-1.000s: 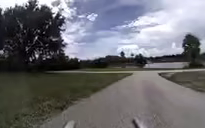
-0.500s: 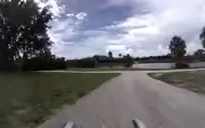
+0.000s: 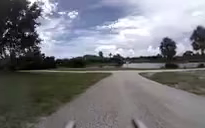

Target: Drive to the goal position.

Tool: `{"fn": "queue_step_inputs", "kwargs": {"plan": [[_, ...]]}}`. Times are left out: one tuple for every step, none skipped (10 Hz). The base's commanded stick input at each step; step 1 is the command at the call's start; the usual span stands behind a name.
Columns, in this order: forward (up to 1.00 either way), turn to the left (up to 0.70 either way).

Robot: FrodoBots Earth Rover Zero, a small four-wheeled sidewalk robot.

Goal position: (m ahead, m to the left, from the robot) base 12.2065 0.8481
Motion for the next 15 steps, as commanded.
{"fn": "queue_step_inputs", "kwargs": {"plan": [[0.7,0.0],[0.7,0.0],[0.7,0.0],[0.7,0.0],[0.7,0.0],[0.7,0.0],[0.7,0.0],[0.7,0.0],[0.7,0.0],[0.7,-0.29],[0.7,-0.33],[0.7,-0.35],[0.7,-0.35],[0.7,0.0],[0.7,0.0]]}}
